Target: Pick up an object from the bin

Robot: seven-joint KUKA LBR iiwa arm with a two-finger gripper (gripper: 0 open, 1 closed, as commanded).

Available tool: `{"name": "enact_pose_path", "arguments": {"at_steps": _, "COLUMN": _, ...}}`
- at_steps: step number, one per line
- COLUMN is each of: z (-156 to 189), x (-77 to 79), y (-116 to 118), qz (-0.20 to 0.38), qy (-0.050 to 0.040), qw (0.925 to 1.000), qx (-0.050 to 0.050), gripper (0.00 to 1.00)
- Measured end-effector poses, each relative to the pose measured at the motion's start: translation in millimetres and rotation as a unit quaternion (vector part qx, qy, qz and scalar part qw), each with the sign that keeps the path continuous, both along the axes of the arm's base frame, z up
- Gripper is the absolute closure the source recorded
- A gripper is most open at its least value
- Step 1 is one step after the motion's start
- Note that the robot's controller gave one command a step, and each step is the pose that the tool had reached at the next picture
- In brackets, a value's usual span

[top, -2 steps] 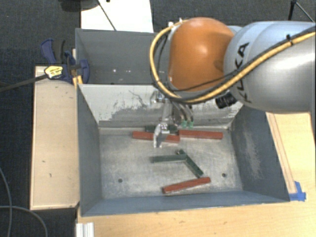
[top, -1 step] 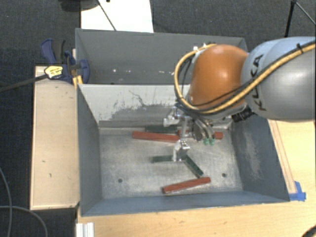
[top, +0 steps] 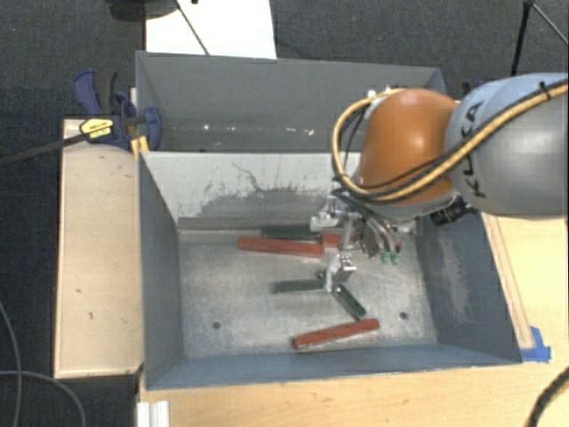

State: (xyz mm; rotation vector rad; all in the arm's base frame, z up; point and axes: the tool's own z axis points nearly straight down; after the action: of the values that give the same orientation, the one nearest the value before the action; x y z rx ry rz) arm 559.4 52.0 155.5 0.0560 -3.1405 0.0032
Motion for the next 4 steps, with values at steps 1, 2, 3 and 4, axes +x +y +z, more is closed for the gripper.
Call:
{"name": "enact_pose_path", "arguments": {"at_steps": 1, "z": -6.2, "x": -20.7, "y": 10.0, "qz": 0.007, "qy": -0.0012, "qw": 1.0000, "qx": 0.001, "gripper": 0.00}}
{"name": "enact_pose_path", "arguments": {"at_steps": 2, "z": -66.4, "x": -30.1, "y": 13.3, "qz": -0.046, "qy": -0.0041, "qw": 0.9989, "qx": 0.002, "gripper": 0.00}}
{"name": "enact_pose_path", "arguments": {"at_steps": 3, "z": -81.0, "x": -32.0, "y": 2.8, "qz": -0.013, "qy": -0.0101, "qw": 0.9999, "qx": 0.003, "gripper": 1.00}}
{"name": "enact_pose_path", "arguments": {"at_steps": 4, "z": -81.5, "x": -33.6, "y": 1.3, "qz": -0.013, "qy": -0.0077, "qw": 0.9999, "qx": 0.003, "gripper": 1.00}}
